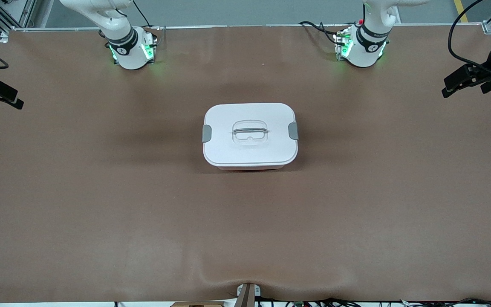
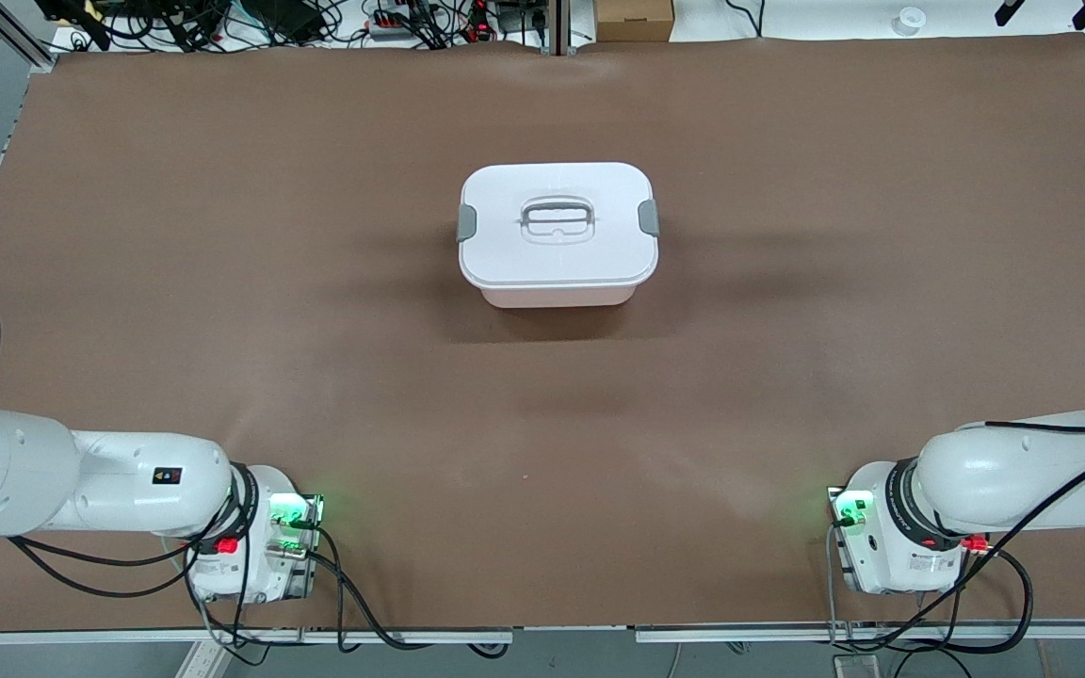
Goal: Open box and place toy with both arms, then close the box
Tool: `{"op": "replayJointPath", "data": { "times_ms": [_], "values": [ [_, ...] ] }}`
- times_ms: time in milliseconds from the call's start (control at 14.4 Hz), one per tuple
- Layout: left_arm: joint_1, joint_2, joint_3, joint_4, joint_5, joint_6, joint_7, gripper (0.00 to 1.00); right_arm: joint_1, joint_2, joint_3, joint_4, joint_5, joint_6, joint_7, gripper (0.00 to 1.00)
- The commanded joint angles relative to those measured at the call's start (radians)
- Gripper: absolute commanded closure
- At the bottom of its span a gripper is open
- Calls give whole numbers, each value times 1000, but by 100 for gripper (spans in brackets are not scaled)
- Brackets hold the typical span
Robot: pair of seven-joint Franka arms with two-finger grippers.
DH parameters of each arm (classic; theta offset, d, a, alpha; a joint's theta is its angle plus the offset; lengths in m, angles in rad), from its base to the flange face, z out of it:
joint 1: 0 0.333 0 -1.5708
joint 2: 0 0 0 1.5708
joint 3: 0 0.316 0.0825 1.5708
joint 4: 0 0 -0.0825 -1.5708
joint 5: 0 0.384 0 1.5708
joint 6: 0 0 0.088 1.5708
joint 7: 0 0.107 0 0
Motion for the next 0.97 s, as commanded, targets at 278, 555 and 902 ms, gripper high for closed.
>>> {"op": "replayJointPath", "data": {
  "times_ms": [278, 555, 902],
  "values": [
    [-6, 28, -3, 25, -19, 6, 17, 0, -11, 1, 10, 23, -3, -29, 10, 0],
    [-5, 28, -3, 25, -19, 6, 17, 0, 6, 4, 16, 20, -3, -29, 10, 0],
    [3, 30, -3, 25, -19, -1, 14, 0, 10, 6, 14, 21, -3, -28, 10, 0]
  ]
}}
